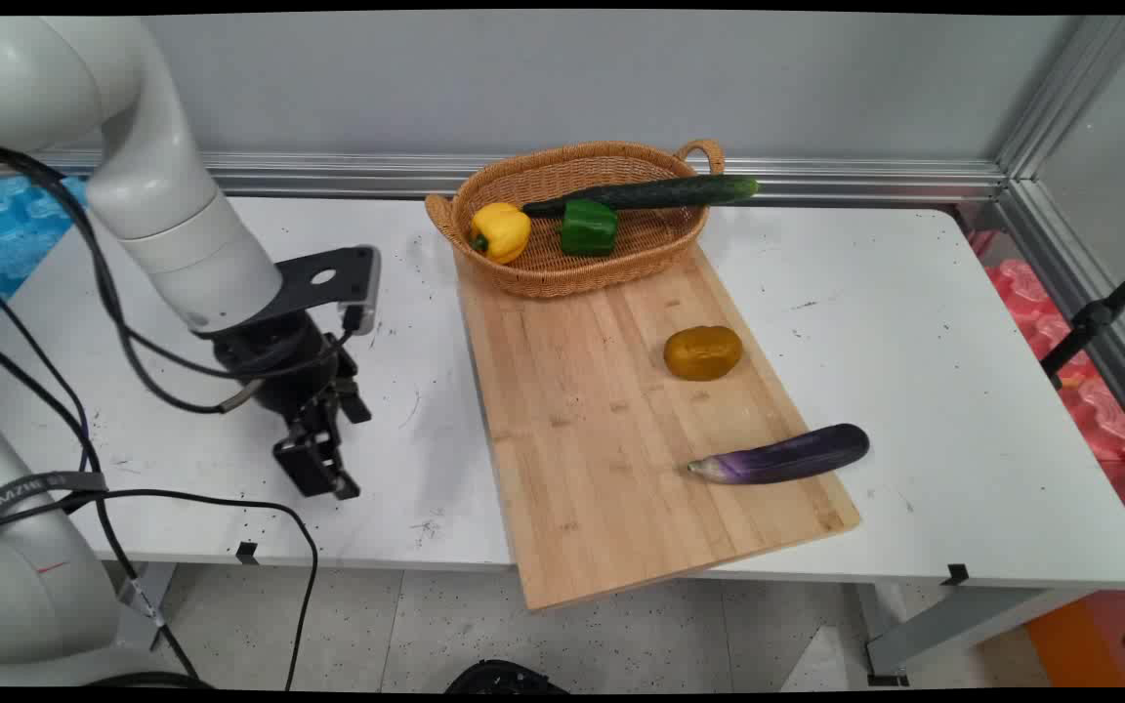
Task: Pick up the potato from the cutting board
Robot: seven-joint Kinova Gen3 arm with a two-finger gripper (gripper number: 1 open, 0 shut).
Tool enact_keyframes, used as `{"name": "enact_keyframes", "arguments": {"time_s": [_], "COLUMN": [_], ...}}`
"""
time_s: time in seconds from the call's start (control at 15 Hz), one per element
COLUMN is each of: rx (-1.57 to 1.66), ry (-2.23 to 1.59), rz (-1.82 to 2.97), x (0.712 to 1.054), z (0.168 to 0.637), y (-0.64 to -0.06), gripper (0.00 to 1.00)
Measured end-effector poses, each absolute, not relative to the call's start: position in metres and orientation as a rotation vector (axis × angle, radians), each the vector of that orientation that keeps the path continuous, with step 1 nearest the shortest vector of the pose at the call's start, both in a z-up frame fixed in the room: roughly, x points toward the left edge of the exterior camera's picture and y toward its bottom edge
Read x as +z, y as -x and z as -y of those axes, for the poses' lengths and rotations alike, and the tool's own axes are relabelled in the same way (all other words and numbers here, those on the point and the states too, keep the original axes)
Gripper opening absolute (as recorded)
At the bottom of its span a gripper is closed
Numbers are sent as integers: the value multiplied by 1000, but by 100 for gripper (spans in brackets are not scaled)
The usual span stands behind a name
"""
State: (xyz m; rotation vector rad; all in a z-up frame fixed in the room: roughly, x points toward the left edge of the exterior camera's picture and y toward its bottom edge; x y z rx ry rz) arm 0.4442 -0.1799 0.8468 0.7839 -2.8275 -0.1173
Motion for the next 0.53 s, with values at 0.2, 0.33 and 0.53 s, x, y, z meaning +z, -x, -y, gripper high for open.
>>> {"name": "enact_keyframes", "arguments": {"time_s": [0.2,0.33,0.53], "rx": [-75,-37,43], "ry": [-785,-788,-786], "rz": [2790,2755,2687], "x": [850,854,861], "z": [197,215,249], "y": [-431,-417,-387], "gripper": [100,100,100]}}
